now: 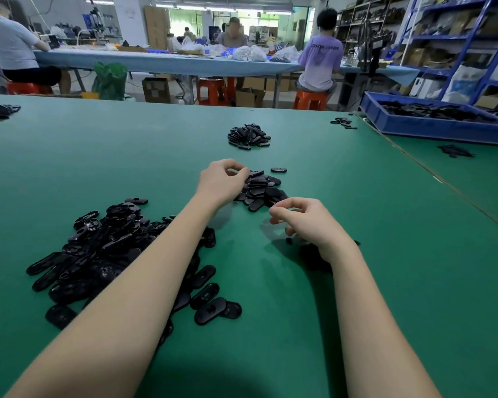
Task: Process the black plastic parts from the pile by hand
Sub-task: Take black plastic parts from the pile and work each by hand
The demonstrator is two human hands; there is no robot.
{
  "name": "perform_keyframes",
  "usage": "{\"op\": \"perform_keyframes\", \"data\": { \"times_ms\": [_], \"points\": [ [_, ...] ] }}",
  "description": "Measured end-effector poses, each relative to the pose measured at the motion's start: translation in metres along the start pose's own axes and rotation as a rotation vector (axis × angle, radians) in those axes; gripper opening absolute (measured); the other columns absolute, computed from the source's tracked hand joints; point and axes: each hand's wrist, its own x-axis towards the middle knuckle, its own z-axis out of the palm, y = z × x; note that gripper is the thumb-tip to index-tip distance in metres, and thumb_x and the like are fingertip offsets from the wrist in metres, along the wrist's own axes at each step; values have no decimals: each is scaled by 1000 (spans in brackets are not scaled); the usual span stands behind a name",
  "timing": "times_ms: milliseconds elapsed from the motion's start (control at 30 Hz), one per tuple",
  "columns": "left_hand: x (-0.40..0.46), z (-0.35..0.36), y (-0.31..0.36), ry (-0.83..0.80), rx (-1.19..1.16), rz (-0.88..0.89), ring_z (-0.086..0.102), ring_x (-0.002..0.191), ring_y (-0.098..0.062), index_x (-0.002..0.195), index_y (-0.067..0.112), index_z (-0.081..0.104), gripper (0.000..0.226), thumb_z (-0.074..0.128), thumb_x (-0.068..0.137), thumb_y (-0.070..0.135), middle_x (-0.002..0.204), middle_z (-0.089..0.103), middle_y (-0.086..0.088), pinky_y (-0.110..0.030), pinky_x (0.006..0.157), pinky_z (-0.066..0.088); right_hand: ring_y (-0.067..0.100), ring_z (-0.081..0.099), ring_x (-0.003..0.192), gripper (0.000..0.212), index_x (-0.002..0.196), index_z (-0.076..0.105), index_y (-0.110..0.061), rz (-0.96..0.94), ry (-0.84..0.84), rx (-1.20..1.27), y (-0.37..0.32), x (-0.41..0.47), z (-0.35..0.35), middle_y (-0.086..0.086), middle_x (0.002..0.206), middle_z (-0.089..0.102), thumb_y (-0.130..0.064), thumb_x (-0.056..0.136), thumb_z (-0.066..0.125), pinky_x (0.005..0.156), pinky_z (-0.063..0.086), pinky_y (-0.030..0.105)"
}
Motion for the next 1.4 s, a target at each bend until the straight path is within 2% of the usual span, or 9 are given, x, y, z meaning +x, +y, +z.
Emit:
{"op": "perform_keyframes", "data": {
  "times_ms": [167, 333, 567, 733, 900, 1000, 1167, 1267, 1400],
  "points": [
    [-27, -25, -13, -113, -67, 21, 71, 81, -11, 89, 30, 75, 31, 52, 98, 48, 90, 76, 13, -31, 80, 51, 0, 52, 48, 7, 88, 73, -27, -42, -35, -65, -1, 2, 7, -13, 80, 77, -33, 89, 71, 50, 41, 15],
    [-36, -39, -20, -226, -15, 8, 73, 88, -16, 91, 27, 75, 44, 43, 102, 54, 92, 77, 11, -31, 82, 47, -2, 59, 62, 5, 87, 75, -30, -138, -46, -266, -9, 5, 29, -11, 82, 74, -34, 85, 75, 65, 45, 22],
    [-38, -47, -21, -222, -73, 27, 72, 89, -21, 89, 22, 75, 44, 44, 104, 49, 89, 77, 8, -31, 90, 51, 5, 57, 99, 47, 122, 70, -40, -259, -162, -614, -27, -11, 71, -13, 108, 63, -56, 79, 79, 92, 49, 30],
    [-40, -48, -21, -226, -53, 37, 73, 90, -20, 89, 23, 75, 41, 46, 103, 49, 89, 77, 10, -31, 90, 51, 9, 60, 100, 36, 119, 73, -37, -277, -179, -605, -26, -12, 78, -9, 110, 68, -43, 83, 78, 93, 50, 29],
    [-43, -49, -19, -247, -35, 43, 74, 88, -19, 91, 24, 75, 39, 48, 102, 49, 90, 77, 9, -33, 95, 51, -1, 64, 84, 13, 100, 78, -34, -275, -140, -518, -19, -4, 59, -16, 92, 72, -32, 90, 70, 77, 48, 18],
    [-47, -47, -14, -292, 9, 61, 74, 88, -15, 94, 25, 75, 34, 49, 102, 46, 92, 76, 9, -37, 102, 50, -10, 59, 69, 17, 93, 79, -36, -260, -102, -442, -14, 1, 44, -16, 86, 73, -28, 94, 64, 59, 39, 6],
    [-55, -39, -4, -446, 164, 144, 71, 96, -9, 100, 37, 74, 15, 60, 96, 33, 97, 76, 13, -40, 98, 53, -10, 56, 54, 18, 88, 78, -39, -211, -139, -336, -14, 2, 16, -21, 69, 71, -29, 95, 64, 51, 38, 10],
    [-59, -34, -3, -495, 88, 137, 71, 95, -15, 105, 33, 73, 16, 69, 92, 25, 96, 77, 12, -36, 89, 57, -7, 55, 54, 14, 87, 78, -35, -185, -146, -309, -12, 1, 8, -18, 70, 73, -29, 93, 67, 55, 39, 15],
    [-60, -30, -4, -536, -44, 53, 69, 81, -6, 114, 21, 70, 28, 70, 89, 8, 93, 79, 4, -17, 66, 52, 5, 52, 55, 3, 87, 73, -31, -151, -99, -276, -11, 0, 6, -10, 71, 73, -33, 87, 74, 52, 41, 19]
  ]
}}
